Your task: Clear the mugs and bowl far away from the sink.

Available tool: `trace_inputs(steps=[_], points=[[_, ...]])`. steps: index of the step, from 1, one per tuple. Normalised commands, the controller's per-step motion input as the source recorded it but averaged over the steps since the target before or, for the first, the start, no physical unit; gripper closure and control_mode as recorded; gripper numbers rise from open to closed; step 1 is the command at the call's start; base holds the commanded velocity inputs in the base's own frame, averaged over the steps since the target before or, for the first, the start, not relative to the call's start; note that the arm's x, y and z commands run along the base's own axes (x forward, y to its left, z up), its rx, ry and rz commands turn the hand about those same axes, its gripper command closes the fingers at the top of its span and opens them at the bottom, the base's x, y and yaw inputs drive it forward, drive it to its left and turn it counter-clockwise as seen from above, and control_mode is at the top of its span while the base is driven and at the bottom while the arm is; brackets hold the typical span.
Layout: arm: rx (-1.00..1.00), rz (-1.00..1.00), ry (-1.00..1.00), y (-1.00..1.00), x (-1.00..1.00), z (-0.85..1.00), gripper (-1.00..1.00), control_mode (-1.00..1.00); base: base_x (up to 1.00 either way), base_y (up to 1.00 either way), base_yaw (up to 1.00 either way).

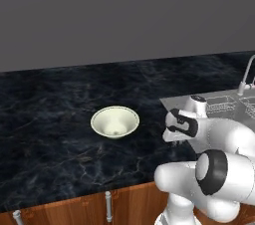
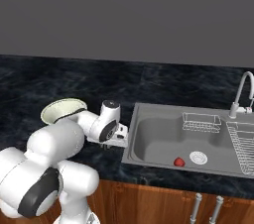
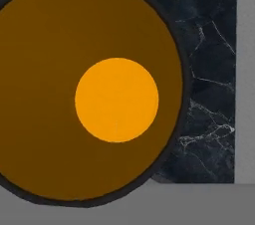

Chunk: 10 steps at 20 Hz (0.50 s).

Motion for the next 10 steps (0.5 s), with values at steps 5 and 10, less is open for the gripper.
trace_inputs(steps=[5,10], points=[[0.0,-0.04,-0.26,0.26,-0.18,0.85,1.0,-1.0,0.0,0.0,0.0],[0.0,-0.06,-0.08,0.01,-0.05,1.0,1.0,-1.0,0.0,0.0,0.0]])
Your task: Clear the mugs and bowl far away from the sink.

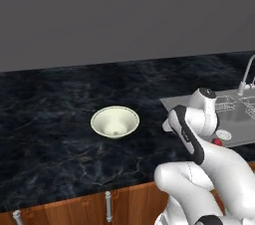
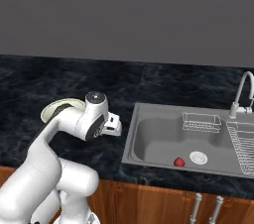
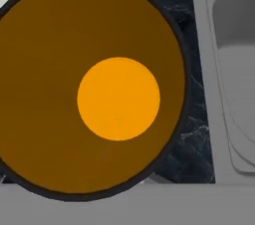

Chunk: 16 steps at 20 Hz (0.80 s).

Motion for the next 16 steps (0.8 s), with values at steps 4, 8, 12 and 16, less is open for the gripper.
trace_inputs(steps=[4,8,12,16], points=[[0.0,-0.05,0.01,0.0,-0.1,1.0,1.0,-1.0,0.0,0.0,0.0],[0.0,-0.05,0.05,0.0,-0.23,1.0,1.0,-1.0,0.0,0.0,0.0],[0.0,-0.06,0.12,0.0,-0.3,1.0,1.0,-1.0,0.0,0.0,0.0],[0.0,-0.16,0.11,0.0,-0.48,0.57,1.0,-1.0,0.0,0.0,0.0]])
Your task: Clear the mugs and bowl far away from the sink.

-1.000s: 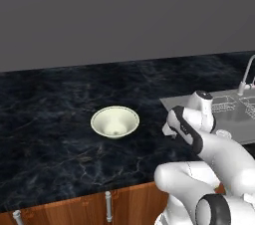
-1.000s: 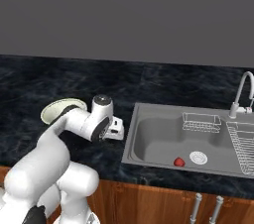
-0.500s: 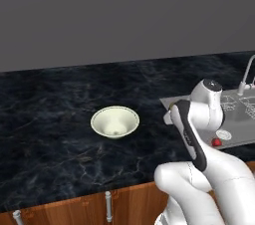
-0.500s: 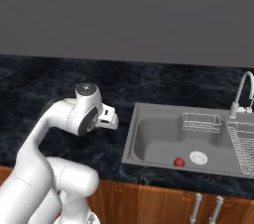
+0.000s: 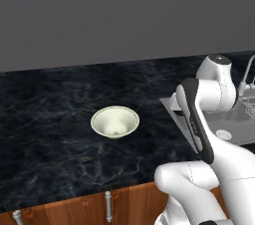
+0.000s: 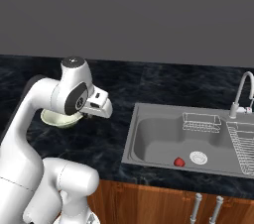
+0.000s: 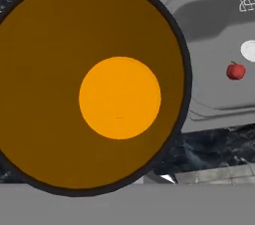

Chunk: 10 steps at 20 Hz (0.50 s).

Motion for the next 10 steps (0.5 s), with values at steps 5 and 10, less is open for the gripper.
trace_inputs(steps=[5,10], points=[[0.0,-0.16,-0.05,0.0,-0.63,0.3,1.0,-1.0,0.0,0.0,0.0],[0.0,-0.05,-0.2,0.0,-0.8,0.03,1.0,-1.0,0.0,0.0,0.0]])
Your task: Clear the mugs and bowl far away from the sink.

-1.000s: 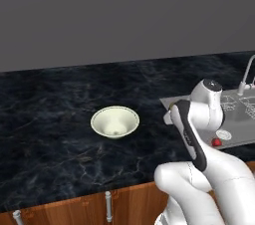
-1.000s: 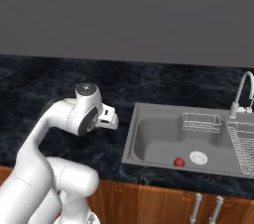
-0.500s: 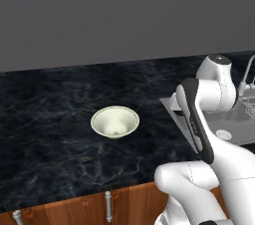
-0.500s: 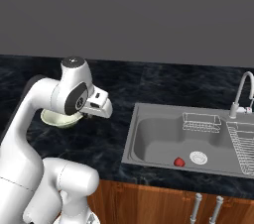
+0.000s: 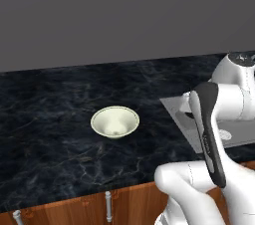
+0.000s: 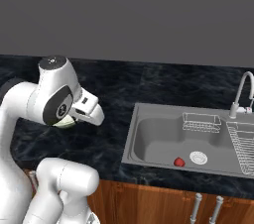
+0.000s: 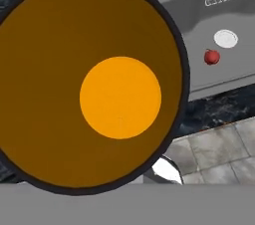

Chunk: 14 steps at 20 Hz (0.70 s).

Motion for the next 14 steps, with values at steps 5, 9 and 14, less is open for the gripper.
trace_inputs(steps=[5,9,14], points=[[0.0,-0.02,-0.05,0.0,-0.2,-0.02,1.0,1.0,-0.74,-0.1,-0.28],[0.0,0.0,0.0,0.0,0.0,0.0,1.0,1.0,-0.15,-0.11,-0.87],[0.0,0.0,0.0,0.0,0.0,0.0,1.0,1.0,0.0,0.0,-1.0]])
